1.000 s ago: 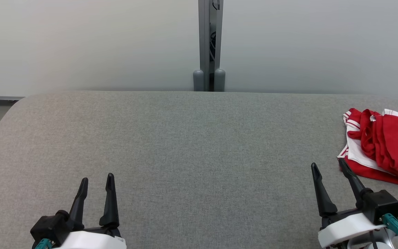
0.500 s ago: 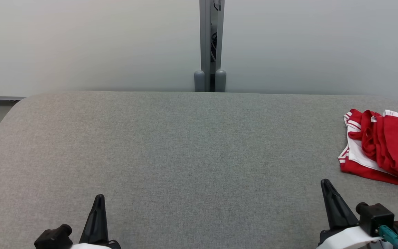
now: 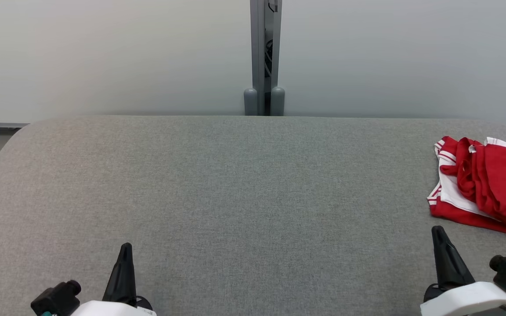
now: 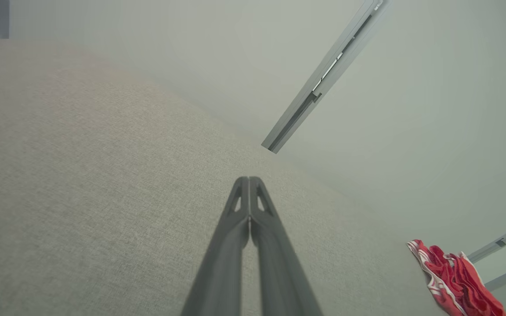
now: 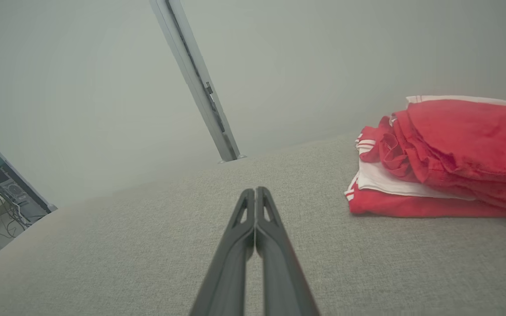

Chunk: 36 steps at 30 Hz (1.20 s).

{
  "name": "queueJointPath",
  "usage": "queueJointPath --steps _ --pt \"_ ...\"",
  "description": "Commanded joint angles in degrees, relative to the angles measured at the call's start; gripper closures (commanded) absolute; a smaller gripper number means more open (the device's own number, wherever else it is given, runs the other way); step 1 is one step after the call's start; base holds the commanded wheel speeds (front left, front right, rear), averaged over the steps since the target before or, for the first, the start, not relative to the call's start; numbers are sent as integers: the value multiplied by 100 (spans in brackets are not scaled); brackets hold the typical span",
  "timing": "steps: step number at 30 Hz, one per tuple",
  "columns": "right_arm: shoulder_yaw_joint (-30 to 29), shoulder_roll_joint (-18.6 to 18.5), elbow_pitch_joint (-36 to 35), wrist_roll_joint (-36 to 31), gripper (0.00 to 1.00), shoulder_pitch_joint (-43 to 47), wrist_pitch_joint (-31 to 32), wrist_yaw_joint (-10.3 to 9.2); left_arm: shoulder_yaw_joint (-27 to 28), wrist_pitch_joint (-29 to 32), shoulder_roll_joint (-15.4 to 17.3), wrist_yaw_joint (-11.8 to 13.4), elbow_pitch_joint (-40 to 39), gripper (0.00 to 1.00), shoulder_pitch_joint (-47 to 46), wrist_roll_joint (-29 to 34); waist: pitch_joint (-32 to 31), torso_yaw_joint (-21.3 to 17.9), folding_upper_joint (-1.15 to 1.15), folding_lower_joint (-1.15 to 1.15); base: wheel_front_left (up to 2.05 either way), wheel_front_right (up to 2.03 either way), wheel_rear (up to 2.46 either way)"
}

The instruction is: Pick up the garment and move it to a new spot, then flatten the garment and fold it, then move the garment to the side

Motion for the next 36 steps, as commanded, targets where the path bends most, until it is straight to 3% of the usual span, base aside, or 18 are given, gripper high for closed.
queueJointPath --steps 1,16,36 --pt "-81 -39 -148 299 100 -7 75 0 25 50 14 -53 -107 100 -215 -218 3 -6 0 0 0 0 0" --pt "-377 -57 -399 1873 100 133 483 0 53 358 22 -203 -129 100 -359 -1393 30 -59 0 0 0 0 0" --pt "-669 -77 -632 3421 100 270 896 0 79 664 30 -352 -150 100 -506 -2545 61 -122 0 0 0 0 0"
